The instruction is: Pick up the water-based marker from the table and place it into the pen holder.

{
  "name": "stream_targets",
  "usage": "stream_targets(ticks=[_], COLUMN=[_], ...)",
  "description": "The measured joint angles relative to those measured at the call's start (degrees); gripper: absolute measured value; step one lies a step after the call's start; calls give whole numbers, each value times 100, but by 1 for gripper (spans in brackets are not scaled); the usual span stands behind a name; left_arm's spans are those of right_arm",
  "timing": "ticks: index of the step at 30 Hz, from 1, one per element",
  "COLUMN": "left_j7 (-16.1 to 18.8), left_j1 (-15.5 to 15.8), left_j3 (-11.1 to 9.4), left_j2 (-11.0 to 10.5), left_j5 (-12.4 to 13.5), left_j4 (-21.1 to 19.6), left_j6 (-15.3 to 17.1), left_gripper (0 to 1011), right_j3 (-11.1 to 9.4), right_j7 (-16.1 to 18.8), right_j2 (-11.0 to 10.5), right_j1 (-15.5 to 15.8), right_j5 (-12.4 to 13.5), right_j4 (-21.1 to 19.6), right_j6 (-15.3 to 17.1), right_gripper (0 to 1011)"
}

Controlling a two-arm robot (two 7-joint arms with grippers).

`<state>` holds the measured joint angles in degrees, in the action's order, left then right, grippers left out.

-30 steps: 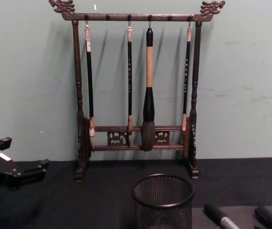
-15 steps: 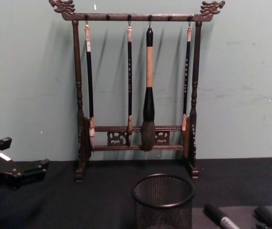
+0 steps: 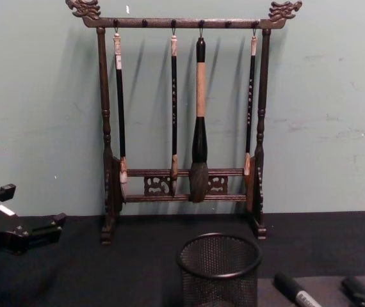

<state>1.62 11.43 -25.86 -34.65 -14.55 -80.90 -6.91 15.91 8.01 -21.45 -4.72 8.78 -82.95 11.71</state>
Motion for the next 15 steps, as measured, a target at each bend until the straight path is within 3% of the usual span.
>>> stream_targets(ticks=[3,7,15], left_j7=[0,0,0], left_j1=[0,0,0], left_j3=[0,0,0], left_j2=[0,0,0], left_j5=[0,0,0], left_j4=[0,0,0], left_j6=[0,0,0], left_gripper=[1001,1001,1001], right_j3=[0,0,0], right_j7=[0,0,0], right_j2=[0,0,0], right_j1=[0,0,0], right_j5=[0,1,1], right_j4=[0,0,0], right_j6=[0,0,0], right_gripper=[301,214,214])
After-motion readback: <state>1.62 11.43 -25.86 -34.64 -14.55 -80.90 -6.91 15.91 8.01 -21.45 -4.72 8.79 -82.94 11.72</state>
